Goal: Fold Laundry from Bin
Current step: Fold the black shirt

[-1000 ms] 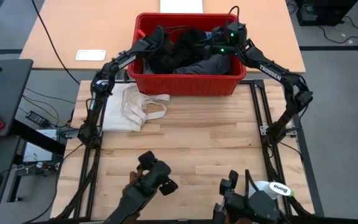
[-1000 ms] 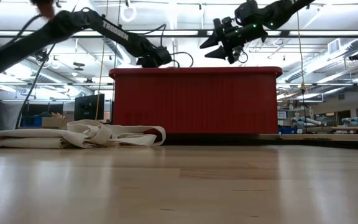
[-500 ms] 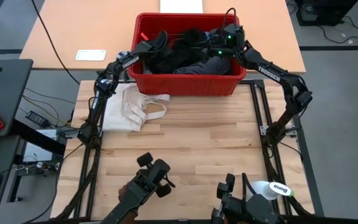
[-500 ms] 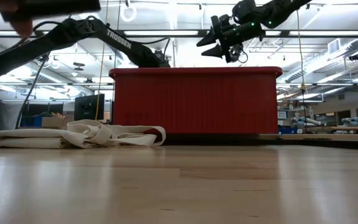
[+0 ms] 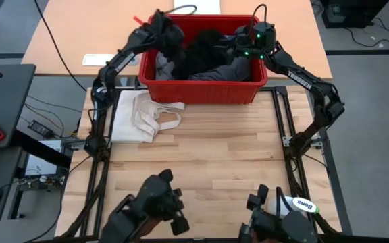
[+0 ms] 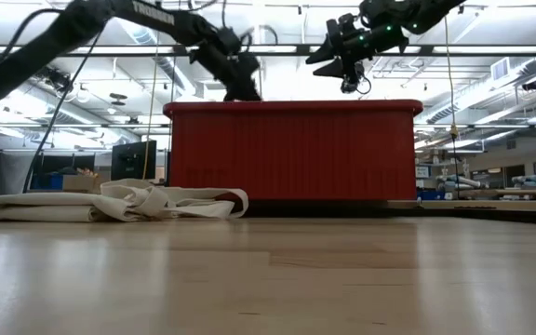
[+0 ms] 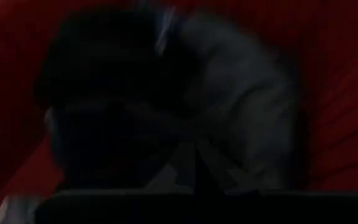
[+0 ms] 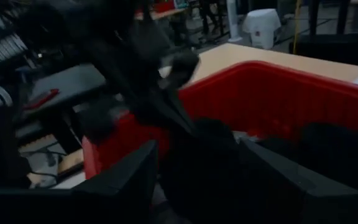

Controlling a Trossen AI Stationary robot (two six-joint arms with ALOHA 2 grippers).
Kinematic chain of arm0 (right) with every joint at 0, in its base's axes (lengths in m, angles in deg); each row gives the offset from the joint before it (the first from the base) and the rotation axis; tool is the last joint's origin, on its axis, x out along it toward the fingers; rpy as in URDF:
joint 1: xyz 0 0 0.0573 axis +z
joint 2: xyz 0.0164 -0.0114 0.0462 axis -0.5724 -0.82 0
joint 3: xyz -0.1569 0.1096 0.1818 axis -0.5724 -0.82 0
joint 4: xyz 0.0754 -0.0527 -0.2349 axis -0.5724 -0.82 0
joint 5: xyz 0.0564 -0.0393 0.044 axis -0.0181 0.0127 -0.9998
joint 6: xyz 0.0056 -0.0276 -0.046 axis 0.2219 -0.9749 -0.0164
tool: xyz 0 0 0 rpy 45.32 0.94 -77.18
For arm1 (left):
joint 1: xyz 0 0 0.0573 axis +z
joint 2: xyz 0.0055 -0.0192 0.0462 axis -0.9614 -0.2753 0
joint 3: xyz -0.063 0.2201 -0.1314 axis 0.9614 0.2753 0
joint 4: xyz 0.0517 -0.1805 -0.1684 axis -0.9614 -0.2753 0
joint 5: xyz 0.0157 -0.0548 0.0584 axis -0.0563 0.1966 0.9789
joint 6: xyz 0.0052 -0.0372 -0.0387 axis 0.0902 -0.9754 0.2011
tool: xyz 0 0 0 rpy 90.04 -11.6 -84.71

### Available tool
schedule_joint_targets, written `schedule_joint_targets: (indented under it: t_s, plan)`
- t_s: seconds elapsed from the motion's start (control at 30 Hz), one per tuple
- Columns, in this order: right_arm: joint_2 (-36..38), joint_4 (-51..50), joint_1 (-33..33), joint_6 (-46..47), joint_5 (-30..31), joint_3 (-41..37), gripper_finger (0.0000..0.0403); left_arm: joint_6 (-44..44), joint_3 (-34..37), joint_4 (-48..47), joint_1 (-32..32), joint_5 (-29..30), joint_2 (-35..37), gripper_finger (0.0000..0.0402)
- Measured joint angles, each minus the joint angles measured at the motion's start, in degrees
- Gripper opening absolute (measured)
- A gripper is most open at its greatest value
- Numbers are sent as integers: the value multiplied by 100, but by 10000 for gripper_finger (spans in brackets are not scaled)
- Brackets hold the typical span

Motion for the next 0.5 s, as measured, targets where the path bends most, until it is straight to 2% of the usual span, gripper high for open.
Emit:
schedule_joint_targets:
  t_s: [0.17, 0.33, 0.43, 0.5]
  plan:
    - [7, -319, 11, -539, 216, 0, 234, -587, -2, 754, -58, -217, 295, 1]
    - [15, -829, 37, -1009, 856, 0, 234, -1032, 4, 1117, -89, -655, 397, 1]
    - [24, -1050, 16, -988, 871, 0, 234, -1418, 4, 1502, -120, -833, 514, 0]
    - [72, -1182, -10, -955, 772, 0, 234, -1761, 4, 2133, -152, -932, 560, 0]
